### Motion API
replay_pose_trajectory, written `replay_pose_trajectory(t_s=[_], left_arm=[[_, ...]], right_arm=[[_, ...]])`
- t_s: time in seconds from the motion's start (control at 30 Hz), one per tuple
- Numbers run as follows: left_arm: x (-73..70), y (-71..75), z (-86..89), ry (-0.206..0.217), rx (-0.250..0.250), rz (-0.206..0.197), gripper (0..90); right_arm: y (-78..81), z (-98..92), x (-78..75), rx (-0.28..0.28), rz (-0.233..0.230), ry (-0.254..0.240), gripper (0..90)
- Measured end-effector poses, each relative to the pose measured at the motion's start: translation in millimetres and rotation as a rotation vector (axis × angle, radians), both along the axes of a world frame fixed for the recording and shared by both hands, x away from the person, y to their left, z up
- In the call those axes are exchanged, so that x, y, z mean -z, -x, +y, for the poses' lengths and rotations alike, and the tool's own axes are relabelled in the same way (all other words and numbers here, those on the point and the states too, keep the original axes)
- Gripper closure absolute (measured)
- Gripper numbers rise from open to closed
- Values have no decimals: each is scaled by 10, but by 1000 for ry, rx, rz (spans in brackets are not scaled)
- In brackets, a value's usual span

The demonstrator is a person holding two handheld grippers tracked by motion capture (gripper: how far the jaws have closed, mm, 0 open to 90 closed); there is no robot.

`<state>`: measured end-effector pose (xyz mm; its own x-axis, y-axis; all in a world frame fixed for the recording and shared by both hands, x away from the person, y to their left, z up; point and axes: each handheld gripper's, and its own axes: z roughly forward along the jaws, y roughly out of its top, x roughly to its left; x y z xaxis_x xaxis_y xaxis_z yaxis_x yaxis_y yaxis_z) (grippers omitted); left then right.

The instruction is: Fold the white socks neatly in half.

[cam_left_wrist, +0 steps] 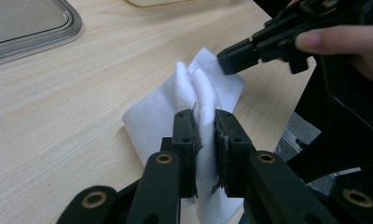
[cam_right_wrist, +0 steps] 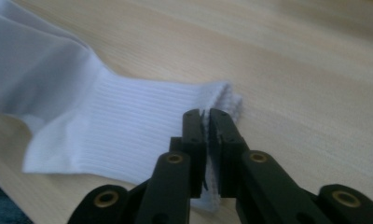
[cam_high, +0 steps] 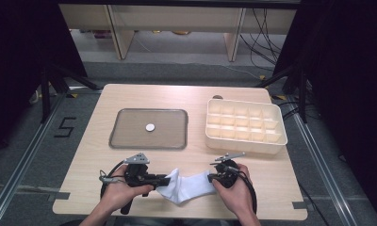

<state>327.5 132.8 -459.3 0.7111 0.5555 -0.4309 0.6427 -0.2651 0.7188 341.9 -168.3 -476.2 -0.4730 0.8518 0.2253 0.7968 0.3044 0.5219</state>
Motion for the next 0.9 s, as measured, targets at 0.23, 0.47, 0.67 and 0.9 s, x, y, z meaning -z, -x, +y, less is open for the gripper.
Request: replay_pose_trajectory(t_s=[0.23,0.47,0.67,0.9], left_arm=[[-10,-16,-10,-7,1,1,793],[36,-16,-62,-15,-5,7,792],[48,-40,-75,-11,4,10,792],[56,-40,-131,-21,1,8,793]], right_arm=[[59,-122,-87,60,-50,-38,843],[109,-117,4,37,-21,25,900],[125,-97,45,48,-27,9,900],[114,-93,84,35,-9,24,900]])
